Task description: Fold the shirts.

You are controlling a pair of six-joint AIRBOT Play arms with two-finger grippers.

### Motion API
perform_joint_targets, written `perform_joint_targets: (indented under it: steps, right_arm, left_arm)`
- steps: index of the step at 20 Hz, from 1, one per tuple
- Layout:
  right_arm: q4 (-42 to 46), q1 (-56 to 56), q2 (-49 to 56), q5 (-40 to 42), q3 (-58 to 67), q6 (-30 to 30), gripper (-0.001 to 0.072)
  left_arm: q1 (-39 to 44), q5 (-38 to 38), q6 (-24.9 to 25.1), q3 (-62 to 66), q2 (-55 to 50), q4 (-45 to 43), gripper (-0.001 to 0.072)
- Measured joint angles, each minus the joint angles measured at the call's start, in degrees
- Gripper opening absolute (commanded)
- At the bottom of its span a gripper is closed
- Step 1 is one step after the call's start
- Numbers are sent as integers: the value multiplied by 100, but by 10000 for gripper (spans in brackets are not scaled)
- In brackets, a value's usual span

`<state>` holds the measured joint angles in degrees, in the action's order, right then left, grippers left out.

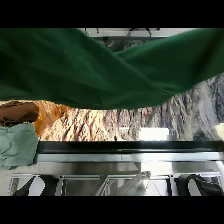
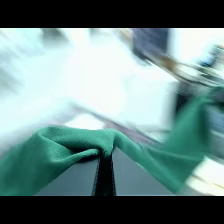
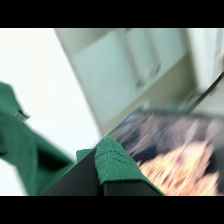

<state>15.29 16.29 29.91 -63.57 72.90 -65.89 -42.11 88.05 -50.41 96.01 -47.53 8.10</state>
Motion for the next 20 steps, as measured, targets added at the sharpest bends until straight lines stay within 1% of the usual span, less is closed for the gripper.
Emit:
perform_joint_targets:
  steps: [1,3,6,9,11,13,14,15,16,17,20]
  right_arm:
    - [-92,269,-39,-2,297,94,16]
    - [-260,592,57,-28,688,306,16]
    - [-376,780,660,-321,940,533,16]
    - [-278,490,1543,-599,935,715,16]
    - [227,50,2273,-579,848,774,15]
    - [756,-376,3053,-339,796,793,16]
    - [970,-518,3449,-155,778,789,21]
    - [1152,-621,3862,55,767,780,186]
    - [1241,-675,4225,216,761,748,395]
    - [1285,-688,4562,328,756,745,436]
    - [1137,-496,5136,459,748,739,423]
  left_arm:
    - [-188,-192,15,4,245,118,31]
    - [-385,-557,22,-4,415,151,31]
    - [-179,-691,63,-7,114,-162,31]
    - [761,-739,144,-11,-726,-1051,32]
    - [1558,-885,149,-13,-1473,-1871,33]
    - [2288,-1121,138,-13,-2365,-2662,35]
    - [2588,-1261,98,-2,-2859,-2997,107]
    - [2824,-1362,66,42,-3353,-3261,319]
    - [2977,-1421,26,125,-3781,-3442,343]
    - [3095,-1436,-9,278,-4256,-3606,343]
    - [3110,-1349,-273,962,-5320,-3893,343]
